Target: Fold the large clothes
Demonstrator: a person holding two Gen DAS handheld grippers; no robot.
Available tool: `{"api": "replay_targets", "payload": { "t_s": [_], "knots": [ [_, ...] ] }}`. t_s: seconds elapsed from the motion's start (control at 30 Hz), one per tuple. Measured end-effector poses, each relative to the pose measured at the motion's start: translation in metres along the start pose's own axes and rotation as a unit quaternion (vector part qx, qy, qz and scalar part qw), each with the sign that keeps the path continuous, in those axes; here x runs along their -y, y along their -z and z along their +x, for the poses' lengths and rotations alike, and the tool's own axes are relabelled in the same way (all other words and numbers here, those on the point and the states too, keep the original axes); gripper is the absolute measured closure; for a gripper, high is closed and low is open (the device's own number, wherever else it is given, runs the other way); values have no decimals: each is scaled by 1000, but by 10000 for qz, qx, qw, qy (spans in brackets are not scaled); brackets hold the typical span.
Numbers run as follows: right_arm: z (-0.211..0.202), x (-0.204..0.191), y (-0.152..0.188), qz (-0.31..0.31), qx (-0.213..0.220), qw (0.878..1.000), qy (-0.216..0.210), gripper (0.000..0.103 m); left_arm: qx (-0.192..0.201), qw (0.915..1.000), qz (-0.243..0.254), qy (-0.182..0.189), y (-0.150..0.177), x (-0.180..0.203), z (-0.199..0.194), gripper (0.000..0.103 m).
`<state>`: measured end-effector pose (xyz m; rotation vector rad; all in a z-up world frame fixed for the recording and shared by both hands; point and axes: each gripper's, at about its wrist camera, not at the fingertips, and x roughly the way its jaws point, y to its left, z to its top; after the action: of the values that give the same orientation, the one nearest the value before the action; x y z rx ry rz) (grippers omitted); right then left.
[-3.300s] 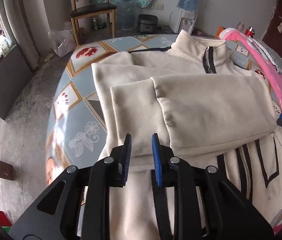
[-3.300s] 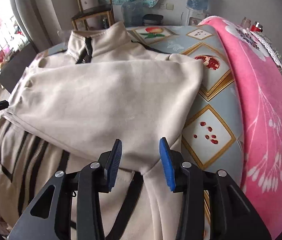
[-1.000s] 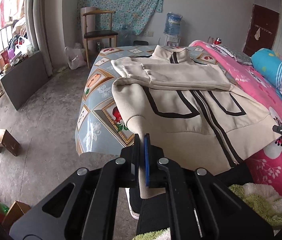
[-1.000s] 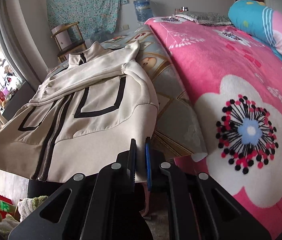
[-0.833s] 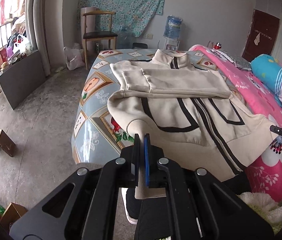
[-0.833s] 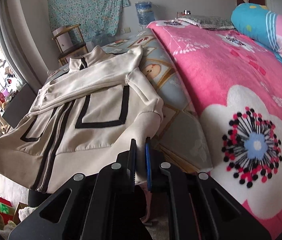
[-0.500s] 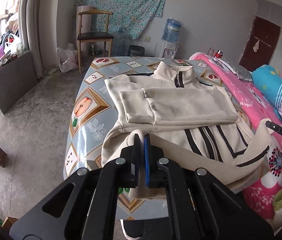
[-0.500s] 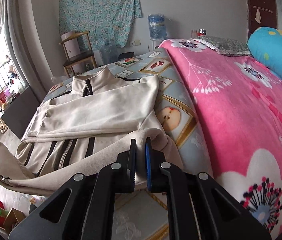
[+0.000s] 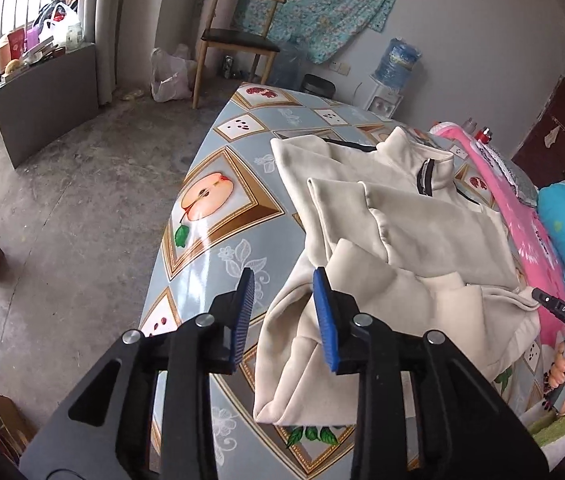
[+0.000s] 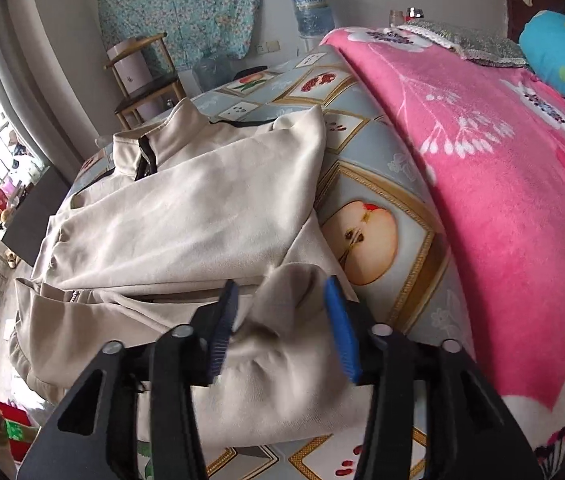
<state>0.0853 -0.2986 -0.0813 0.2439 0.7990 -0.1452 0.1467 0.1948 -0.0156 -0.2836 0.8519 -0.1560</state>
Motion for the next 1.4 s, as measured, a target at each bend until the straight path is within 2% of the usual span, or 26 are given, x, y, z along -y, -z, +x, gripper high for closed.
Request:
{"api": "replay_targets", "payload": {
  "t_s": [0.1,0.23,0.4,0.5,0.57,0.77,0.87,0.97,1.03,1.07,1.1,1.17,1.23,1.3,1.4],
  "knots": [
    [-23,11,9,144,95,9999,14,38,-76,9999,-4,142,19,2,-14,64],
    [-44,32,33,565,-115,9977,-361,38,-356,9974,-145,614,54,8,-26,49],
    [-47,43,69,1069,-613,9878,-948,38,-746,9852,-838,1299,90,4,-15,48],
    [-37,45,80,1276,-771,9831,-1067,38,-806,9782,-1330,1374,97,-4,-2,48],
    [-29,48,83,1468,-767,9793,-1159,38,-698,9740,-1634,1403,96,-11,4,48],
    [-9,62,82,2295,-451,9612,-1463,38,-463,9500,-2599,1669,93,-30,15,48],
    [-3,61,78,2492,-273,9576,-1422,38,-402,9528,-2613,1493,89,-24,16,48],
    [2,60,73,2647,-96,9548,-1346,38,-260,9592,-2530,1234,87,-16,15,49],
    [5,55,70,2607,24,9580,-1191,39,-145,9661,-2379,991,85,-8,16,51],
    [5,51,67,2463,59,9638,-1023,48,-95,9719,-2218,783,84,-2,17,54],
    [5,46,65,2228,59,9717,-777,54,-65,9782,-2006,538,83,4,18,62],
    [4,35,60,1770,44,9833,-429,77,12,9898,-1422,96,81,18,19,74],
    [-6,26,56,1398,145,9898,-243,84,179,9967,-760,-212,80,35,14,89],
    [-23,19,54,1143,331,9928,-100,87,475,9975,-172,-502,80,52,-1,94],
    [-48,17,50,1008,536,9934,-111,90,930,9922,440,-705,80,73,-33,97]
  ]
}}
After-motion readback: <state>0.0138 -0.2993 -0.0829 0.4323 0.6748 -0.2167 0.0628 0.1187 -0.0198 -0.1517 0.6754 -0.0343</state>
